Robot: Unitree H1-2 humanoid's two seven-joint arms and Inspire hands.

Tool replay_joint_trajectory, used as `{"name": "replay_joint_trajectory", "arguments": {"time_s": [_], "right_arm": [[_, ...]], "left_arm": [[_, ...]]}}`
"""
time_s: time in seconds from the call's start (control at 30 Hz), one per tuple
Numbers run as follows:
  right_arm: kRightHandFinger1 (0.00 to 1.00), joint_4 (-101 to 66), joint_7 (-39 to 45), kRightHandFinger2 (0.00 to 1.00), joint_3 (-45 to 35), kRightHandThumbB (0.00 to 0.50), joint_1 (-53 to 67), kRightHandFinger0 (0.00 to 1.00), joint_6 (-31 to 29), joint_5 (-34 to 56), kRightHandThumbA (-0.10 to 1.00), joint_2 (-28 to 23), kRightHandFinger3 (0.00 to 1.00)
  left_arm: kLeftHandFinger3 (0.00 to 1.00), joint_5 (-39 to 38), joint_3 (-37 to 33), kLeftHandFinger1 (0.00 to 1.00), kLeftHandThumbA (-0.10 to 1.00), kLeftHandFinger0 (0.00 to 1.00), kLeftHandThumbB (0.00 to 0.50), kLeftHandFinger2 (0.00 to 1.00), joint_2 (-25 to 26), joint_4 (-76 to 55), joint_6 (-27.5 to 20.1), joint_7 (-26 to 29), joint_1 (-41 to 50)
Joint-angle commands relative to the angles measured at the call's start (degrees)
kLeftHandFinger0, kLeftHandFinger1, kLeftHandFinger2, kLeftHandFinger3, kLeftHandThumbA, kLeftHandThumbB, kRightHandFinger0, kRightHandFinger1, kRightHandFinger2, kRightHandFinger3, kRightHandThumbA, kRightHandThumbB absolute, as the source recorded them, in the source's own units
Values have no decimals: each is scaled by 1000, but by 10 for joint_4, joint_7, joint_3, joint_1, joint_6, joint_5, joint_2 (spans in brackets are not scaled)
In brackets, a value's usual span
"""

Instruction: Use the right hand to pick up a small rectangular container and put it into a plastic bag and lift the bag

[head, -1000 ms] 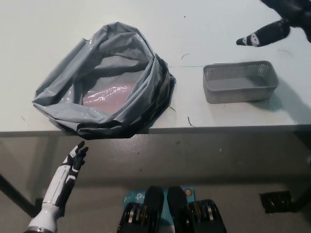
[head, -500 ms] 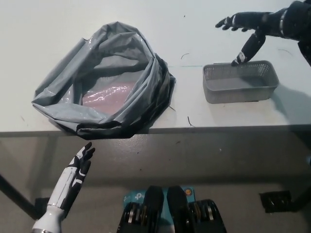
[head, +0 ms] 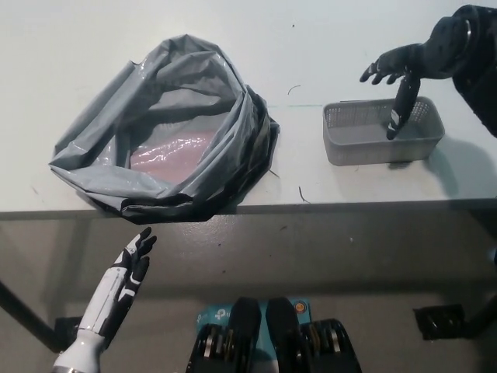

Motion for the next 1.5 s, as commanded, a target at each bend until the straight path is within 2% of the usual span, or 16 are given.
{"name": "replay_joint_trajectory", "arguments": {"time_s": [0.0,0.33,0.5,0.93,1.17,1.27,1.47], "right_arm": [[1000,31,-16,1000,15,500,-61,1000,-29,-51,1000,13,1000],[1000,84,-37,1000,15,500,-75,1000,-34,-70,1000,41,1000],[1000,102,-60,1000,20,500,-77,1000,-70,-84,1000,46,1000],[1000,182,-93,1000,-2,500,-79,1000,-89,-81,1000,73,1000],[1000,204,-93,1000,4,500,-79,1000,-99,-89,1000,77,1000],[1000,207,-85,1000,0,500,-77,1000,-100,-88,1000,78,1000],[1000,233,-94,1000,13,500,-70,1000,-119,-102,1000,88,1000]], "left_arm": [[1000,8,-1,1000,1000,1000,206,1000,7,-20,-23,-5,-2],[1000,11,-3,1000,1000,1000,213,1000,8,-20,-26,-8,-4],[1000,12,-4,1000,1000,1000,225,1000,8,-22,-23,-10,-4],[1000,11,-3,1000,1000,1000,241,1000,10,-28,-18,-15,-7],[1000,11,-4,1000,1000,1000,246,1000,11,-26,-24,-16,-13],[1000,12,-4,1000,1000,1000,263,1000,11,-28,-17,-17,-15],[1000,9,-4,1000,1000,1000,235,1000,11,-25,-23,-18,-16]]}}
